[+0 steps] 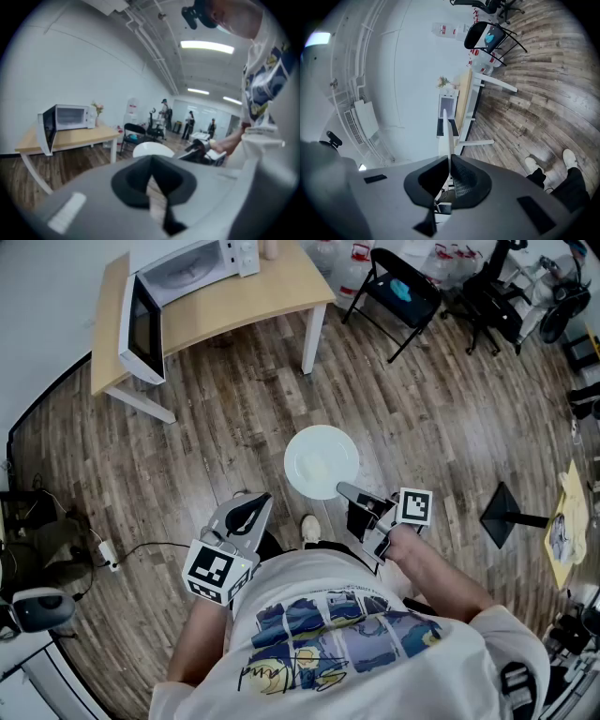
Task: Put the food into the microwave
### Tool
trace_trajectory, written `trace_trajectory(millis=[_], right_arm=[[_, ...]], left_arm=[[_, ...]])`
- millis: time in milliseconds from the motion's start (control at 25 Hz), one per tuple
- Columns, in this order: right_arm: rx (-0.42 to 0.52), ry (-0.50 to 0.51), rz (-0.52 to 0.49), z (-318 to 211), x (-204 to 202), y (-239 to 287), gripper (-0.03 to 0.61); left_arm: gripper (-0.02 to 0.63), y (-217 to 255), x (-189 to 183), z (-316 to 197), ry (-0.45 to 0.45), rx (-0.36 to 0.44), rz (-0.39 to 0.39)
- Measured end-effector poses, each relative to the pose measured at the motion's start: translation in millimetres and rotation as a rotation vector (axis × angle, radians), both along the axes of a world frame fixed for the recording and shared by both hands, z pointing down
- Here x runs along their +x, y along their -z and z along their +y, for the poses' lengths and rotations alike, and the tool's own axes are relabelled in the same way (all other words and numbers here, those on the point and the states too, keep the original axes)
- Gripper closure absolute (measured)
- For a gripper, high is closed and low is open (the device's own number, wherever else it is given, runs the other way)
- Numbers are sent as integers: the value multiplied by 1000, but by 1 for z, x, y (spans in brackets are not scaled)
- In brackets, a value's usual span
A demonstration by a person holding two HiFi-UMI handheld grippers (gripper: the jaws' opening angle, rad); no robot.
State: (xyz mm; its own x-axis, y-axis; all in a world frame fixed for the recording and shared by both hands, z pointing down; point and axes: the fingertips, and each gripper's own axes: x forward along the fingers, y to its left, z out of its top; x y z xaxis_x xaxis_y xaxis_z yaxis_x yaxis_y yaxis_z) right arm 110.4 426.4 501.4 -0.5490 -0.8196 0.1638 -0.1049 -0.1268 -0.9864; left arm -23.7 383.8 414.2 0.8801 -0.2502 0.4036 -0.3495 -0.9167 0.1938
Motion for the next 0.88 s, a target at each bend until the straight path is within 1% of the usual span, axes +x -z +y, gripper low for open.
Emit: trace_trajectory(millis=[200,320,480,640,760,880], right_arm=[[12,-5,23,-17,16,-4,565],[17,-6,28,-45,17,-2,565],[18,-5,47,-91,16,5,565],[-13,6,81,-149,12,0,565],[-22,10,86,-198,7,1,565],[-7,0,82,-247,4,6,565]], left_arm=[[606,1,7,-13,-2,2,2],[606,0,11,-40,-7,5,14],[606,-3,18,-89,-31,-3,38],[606,10,19,-152,-46,28,72],[606,21,12,-193,-49,40,87],[606,27,0,-228,-54,43,95]])
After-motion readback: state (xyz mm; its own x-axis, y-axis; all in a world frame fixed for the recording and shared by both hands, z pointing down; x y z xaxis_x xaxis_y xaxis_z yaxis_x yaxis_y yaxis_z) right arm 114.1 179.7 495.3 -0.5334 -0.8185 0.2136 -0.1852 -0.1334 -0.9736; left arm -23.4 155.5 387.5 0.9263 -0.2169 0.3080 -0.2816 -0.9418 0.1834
